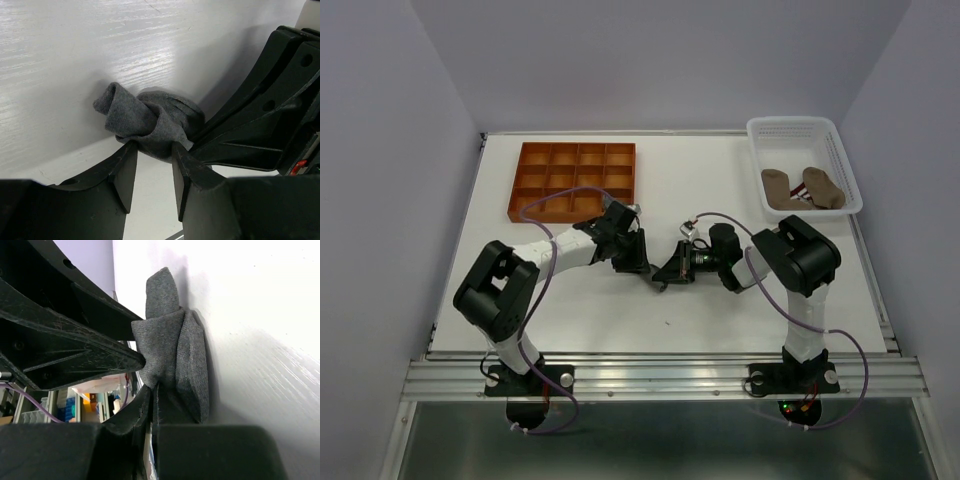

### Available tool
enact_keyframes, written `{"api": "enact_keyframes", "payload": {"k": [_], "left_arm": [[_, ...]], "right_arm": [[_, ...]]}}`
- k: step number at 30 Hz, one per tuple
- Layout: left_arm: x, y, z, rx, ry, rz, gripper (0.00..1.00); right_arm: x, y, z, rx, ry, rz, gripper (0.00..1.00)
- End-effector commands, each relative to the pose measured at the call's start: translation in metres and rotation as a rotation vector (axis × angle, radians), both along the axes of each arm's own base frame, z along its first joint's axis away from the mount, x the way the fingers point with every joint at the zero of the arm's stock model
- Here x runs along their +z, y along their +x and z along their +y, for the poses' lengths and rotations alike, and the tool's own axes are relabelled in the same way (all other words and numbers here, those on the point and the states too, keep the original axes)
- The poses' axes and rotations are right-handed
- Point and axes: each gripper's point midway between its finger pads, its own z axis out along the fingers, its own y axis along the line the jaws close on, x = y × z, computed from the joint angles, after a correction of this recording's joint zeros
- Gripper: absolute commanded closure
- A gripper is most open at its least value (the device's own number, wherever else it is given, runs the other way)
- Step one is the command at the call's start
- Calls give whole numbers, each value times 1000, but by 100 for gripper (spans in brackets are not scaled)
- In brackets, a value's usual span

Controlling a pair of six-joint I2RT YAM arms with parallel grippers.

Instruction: Roll the socks

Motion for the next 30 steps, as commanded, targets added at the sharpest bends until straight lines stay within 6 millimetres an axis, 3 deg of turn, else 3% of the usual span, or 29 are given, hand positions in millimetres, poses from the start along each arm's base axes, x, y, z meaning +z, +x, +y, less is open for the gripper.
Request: {"api": "enact_keyframes", "payload": {"k": [1, 9, 14, 18, 20, 22, 23, 27, 30], "left_arm": [[15, 9, -12, -16, -34, -41, 56], [-2, 14, -7, 9, 30, -29, 57], [-9, 18, -4, 18, 74, -20, 57], [-14, 18, -5, 19, 85, -4, 59], [-14, 18, -5, 20, 87, -5, 59], [-14, 19, -3, 32, 98, -5, 59], [-14, 19, -3, 34, 100, -6, 59], [-11, 20, -4, 38, 100, -11, 59], [-10, 21, -4, 44, 101, -11, 59]], "right_arm": [[2, 8, 0, -14, -3, -37, 99], [4, 15, -2, -41, -5, -41, 98], [12, 15, -1, -35, 5, -66, 74], [19, 18, -3, -48, -24, -121, 69], [9, 22, -9, -81, -106, -107, 65], [8, 35, -22, -120, -257, -224, 63], [-3, 38, -29, -136, -317, -222, 62], [13, 52, -49, -204, -457, -326, 62], [22, 46, -47, -166, -456, -368, 72]]}}
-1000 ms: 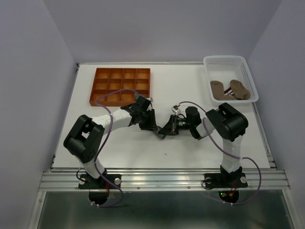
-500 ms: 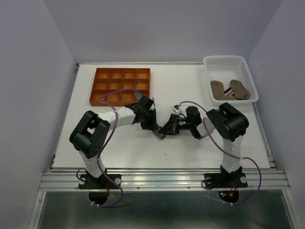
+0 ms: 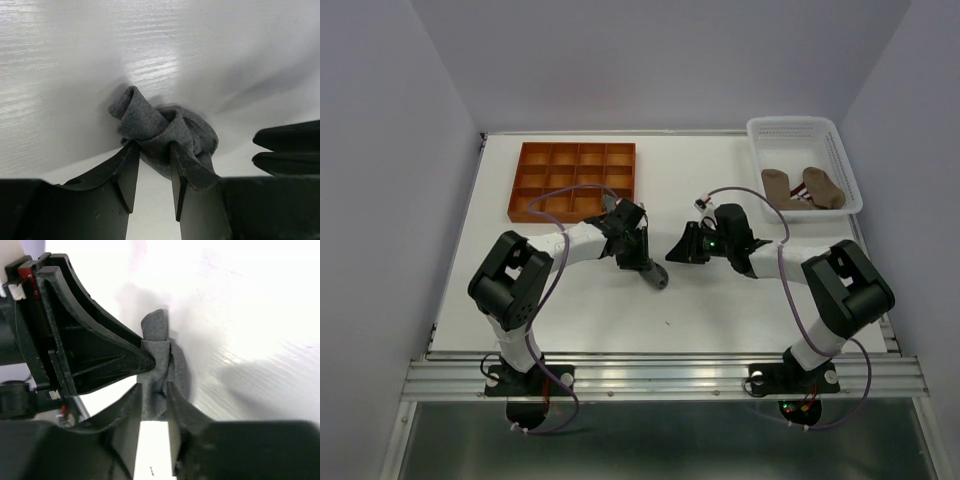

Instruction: Roll the socks

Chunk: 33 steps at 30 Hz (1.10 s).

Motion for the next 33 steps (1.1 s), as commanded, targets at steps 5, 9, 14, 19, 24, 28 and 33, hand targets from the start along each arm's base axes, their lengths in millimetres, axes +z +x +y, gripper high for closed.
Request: {"api": "enact_keyframes", "payload": {"k": [5, 9, 14, 19, 24, 28, 33], "left_arm": [[7, 8, 0, 22, 36, -15, 59], [7, 9, -1, 22, 40, -11, 59], [8, 11, -3, 25, 44, -10, 59], [6, 10, -1, 35, 53, -1, 59], [9, 10, -1, 42, 54, -3, 59], [8, 10, 2, 49, 66, -2, 59], [7, 13, 4, 64, 79, -9, 58]], "right_arm": [[18, -27, 16, 165, -111, -125, 80], [23, -37, 30, 222, -88, -136, 82], [15, -37, 39, 247, -99, -140, 82], [-5, -36, 38, 249, -130, -96, 85], [-25, -25, 29, 169, -208, -65, 90], [-36, -18, 22, 107, -257, -51, 92], [-48, -15, 11, 60, -300, -18, 95]]}}
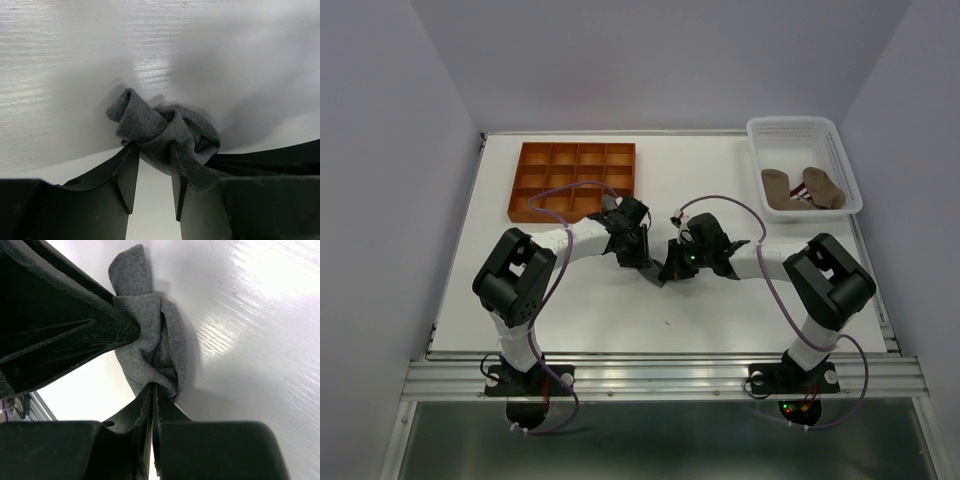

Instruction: Roll the socks

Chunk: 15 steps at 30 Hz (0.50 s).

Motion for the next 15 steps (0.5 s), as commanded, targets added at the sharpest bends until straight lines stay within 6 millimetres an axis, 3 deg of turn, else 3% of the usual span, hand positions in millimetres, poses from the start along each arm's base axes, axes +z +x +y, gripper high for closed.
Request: {"api": "enact_keyframes", "payload": {"k": [1, 9, 13, 15], "left_arm": [[7, 7, 3, 18, 33, -23, 58], [20, 17, 0, 36, 31, -57, 51], [33, 20, 1, 57, 6, -95, 50], [36, 17, 3, 62, -4, -100, 49]], "right_arm": [[-7, 16, -10, -74, -59, -15, 95], [-18, 17, -8, -73, -71, 14, 94], [-6, 24, -5, -74, -60, -22, 90], [9, 27, -2, -66, -38, -51, 84]]}}
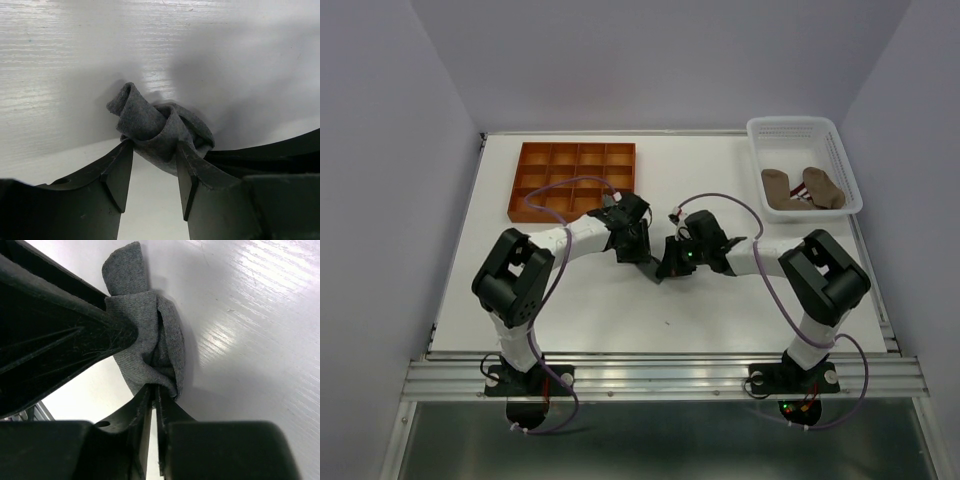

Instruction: Roll the socks

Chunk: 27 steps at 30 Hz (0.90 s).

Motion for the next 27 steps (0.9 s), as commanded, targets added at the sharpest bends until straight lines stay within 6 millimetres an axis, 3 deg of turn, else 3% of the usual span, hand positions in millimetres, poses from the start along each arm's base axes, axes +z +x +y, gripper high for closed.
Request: {"api": "enact_keyframes", "payload": {"k": [1, 4, 7, 16, 17, 22, 26, 27], "left_arm": [[30, 6, 0, 25, -35, -74, 48], [40, 7, 0, 32, -51, -97, 46], [48, 6, 2, 37, -65, -117, 45], [70, 9, 11, 73, -63, -178, 42], [72, 8, 12, 72, -64, -183, 41], [85, 7, 27, 105, -70, -221, 39], [73, 0, 57, 158, -37, -204, 39], [76, 0, 68, 185, -36, -210, 39]], "right_arm": [[19, 13, -1, -15, -9, -60, 81], [36, 15, 3, 5, 19, -90, 78], [53, 11, 10, 49, 64, -110, 66], [97, 13, 10, 134, 57, -265, 55], [94, 11, 5, 141, 25, -259, 51], [110, 1, 22, 245, -18, -380, 49], [108, -9, 40, 295, -41, -378, 48], [98, -6, 38, 283, -72, -359, 48]]}}
